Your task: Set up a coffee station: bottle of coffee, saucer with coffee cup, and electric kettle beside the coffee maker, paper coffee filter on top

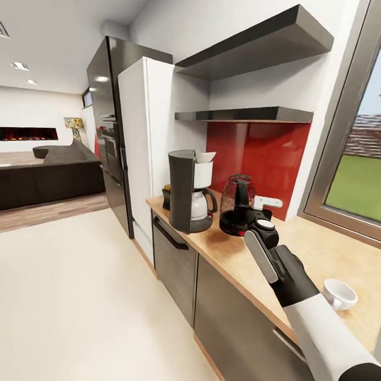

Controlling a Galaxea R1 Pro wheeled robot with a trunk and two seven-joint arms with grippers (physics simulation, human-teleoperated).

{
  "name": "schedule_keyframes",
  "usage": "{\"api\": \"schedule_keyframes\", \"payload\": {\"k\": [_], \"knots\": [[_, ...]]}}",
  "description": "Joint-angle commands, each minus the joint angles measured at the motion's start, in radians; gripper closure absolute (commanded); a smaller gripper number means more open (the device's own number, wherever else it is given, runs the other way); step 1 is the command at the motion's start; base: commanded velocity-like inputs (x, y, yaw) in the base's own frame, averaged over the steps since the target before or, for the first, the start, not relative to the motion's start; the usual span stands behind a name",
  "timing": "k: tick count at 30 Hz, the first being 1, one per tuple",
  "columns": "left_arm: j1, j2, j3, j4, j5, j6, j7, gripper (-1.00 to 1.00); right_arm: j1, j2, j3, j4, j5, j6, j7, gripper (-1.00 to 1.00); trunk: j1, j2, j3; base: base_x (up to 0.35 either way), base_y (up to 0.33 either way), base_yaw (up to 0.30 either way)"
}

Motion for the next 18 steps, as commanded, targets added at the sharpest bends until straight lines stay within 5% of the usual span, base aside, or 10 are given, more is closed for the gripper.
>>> {"api": "schedule_keyframes", "payload": {"k": [1, 18], "knots": [[-0.001, 0.000, 0.008, 0.002, -0.001, -0.001, -0.006, -1.00, -0.001, -0.002, 0.003, -0.002, -0.002, 0.002, -0.009, 1.00, 0.000, -0.001, -0.001, 0.080, 0.000, 0.000], [-0.001, 0.006, 0.008, 0.003, -0.001, -0.001, -0.006, -1.00, -0.001, -0.001, 0.003, -0.002, -0.002, 0.002, -0.009, 1.00, 0.000, -0.001, -0.001, 0.050, -0.027, 0.000]]}}
